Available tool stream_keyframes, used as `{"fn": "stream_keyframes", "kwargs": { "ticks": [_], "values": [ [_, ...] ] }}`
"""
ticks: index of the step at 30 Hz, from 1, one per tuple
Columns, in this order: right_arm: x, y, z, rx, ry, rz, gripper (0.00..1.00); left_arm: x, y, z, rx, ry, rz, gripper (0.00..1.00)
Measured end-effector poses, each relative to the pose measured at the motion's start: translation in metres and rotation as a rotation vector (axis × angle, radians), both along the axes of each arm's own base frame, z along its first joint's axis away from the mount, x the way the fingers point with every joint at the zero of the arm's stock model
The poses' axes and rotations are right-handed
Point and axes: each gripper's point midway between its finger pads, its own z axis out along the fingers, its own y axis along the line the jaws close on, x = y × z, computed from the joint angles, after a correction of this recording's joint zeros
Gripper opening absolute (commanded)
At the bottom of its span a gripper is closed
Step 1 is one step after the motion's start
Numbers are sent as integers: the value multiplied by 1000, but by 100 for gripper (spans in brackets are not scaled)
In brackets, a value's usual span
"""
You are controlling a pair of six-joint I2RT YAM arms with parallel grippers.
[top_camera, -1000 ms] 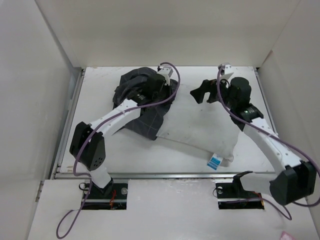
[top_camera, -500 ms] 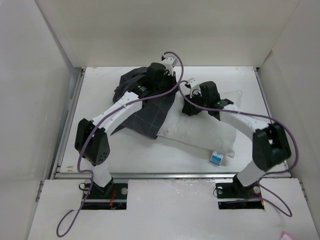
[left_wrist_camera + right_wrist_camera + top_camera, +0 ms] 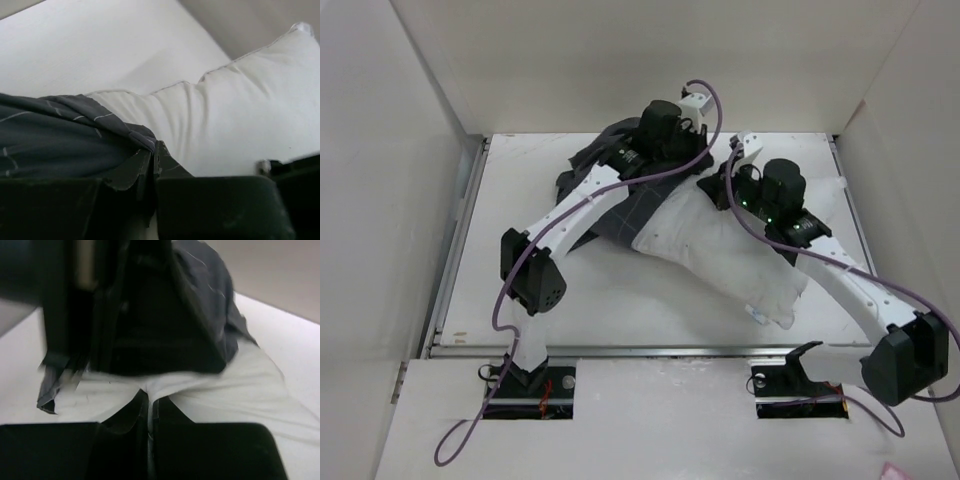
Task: Put the pillow into the pillowcase
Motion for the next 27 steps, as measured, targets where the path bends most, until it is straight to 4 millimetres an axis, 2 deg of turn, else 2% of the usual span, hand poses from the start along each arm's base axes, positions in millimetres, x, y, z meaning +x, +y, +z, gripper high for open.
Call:
{"fn": "stream_keyframes", "kwargs": {
  "ticks": [2, 4, 6, 9, 15, 19, 21, 27],
  "values": [
    [-1, -1, 16, 37, -39, -11, 0, -25, -14, 19, -20, -40, -56, 0],
    [-1, 1, 18, 60, -39, -11, 0, -41, -20, 38, -40, -90, -79, 0],
    [4, 6, 12, 84, -20, -5, 0, -53, -16, 53, -60, -123, -88, 0],
    [15, 12, -6, 117, 25, -19, 0, -60, -9, 61, -72, -129, -91, 0],
    [36, 3, -44, 225, 63, -162, 0, -61, -11, 52, -71, -102, -102, 0],
    [39, 8, -55, 297, 91, -166, 0, -95, -33, 39, -59, -42, -201, 0],
    [37, 8, -56, 324, 98, -167, 0, -103, -40, 32, -57, -21, -230, 0],
    [33, 8, -67, 369, 158, -182, 0, -97, -49, 10, -70, 36, -250, 12]
  ]
}}
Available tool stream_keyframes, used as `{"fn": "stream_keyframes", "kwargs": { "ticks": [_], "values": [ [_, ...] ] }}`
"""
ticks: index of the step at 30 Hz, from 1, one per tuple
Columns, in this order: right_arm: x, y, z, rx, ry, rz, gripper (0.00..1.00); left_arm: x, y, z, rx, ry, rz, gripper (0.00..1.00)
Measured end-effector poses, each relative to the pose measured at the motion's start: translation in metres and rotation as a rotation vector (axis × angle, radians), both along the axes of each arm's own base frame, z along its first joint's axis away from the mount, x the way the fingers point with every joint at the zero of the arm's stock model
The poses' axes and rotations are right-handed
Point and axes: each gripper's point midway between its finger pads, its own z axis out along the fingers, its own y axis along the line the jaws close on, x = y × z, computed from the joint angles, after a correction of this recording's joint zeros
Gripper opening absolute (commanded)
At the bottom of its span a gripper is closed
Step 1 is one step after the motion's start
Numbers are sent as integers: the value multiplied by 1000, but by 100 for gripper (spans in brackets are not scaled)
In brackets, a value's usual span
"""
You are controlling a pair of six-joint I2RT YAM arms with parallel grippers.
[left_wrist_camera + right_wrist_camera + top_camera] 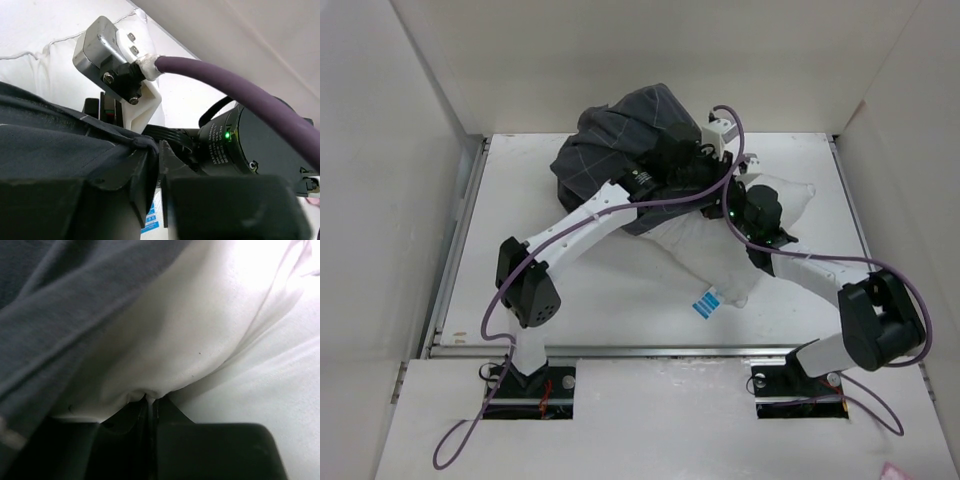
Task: Put the pillow into the pillowcase
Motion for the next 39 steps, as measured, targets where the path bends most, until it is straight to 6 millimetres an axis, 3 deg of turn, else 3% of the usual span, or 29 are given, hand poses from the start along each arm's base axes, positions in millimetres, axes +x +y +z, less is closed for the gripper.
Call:
{"fn": "stream_keyframes", "kwargs": {
  "ticks": [2, 4, 7, 9, 10, 12, 13, 14, 16, 18, 22, 26, 31, 35, 36, 39],
  "values": [
    [2, -2, -6, 12, 24, -11, 0, 2, -3, -4, -9, 16, -6, 27],
    [5, -3, -14, 20, 52, -21, 3, 2, -6, -9, -20, 35, -15, 57],
    [14, -13, -36, 3, 105, -68, 21, 11, -2, -17, -20, 46, 24, 100],
    [24, -31, -43, 27, 142, -112, 30, 20, 16, -21, -4, 65, 59, 100],
    [29, -33, -35, 43, 125, -118, 34, 26, 22, -27, 3, 73, 73, 100],
    [30, -23, -12, 79, 81, -86, 45, 28, 26, -47, 33, 89, 88, 100],
    [29, -22, -11, 64, 80, -81, 49, 28, 28, -57, 49, 90, 95, 100],
    [27, -21, -16, 62, 101, -72, 56, 27, 30, -60, 58, 89, 98, 100],
    [24, -21, -21, 54, 123, -59, 61, 24, 36, -60, 68, 75, 110, 100],
    [20, -19, -20, 43, 131, -44, 66, 18, 45, -52, 74, 51, 132, 100],
    [18, -24, 16, 21, 80, -56, 69, 12, 67, -19, 59, -21, 197, 100],
    [13, -40, 50, -18, 23, -120, 75, 17, 92, 28, 7, -116, 321, 100],
    [-4, -54, 70, -67, -5, -141, 83, 31, 113, 72, -62, -192, 436, 100],
    [-15, -55, 63, -165, -4, -95, 83, 49, 131, 82, -82, -209, 496, 100],
    [-20, -54, 61, -205, -17, -62, 89, 52, 136, 80, -80, -208, 515, 100],
    [-40, -38, 54, -371, -88, 61, 90, 48, 157, 62, -70, -187, 575, 100]
  ]
}}
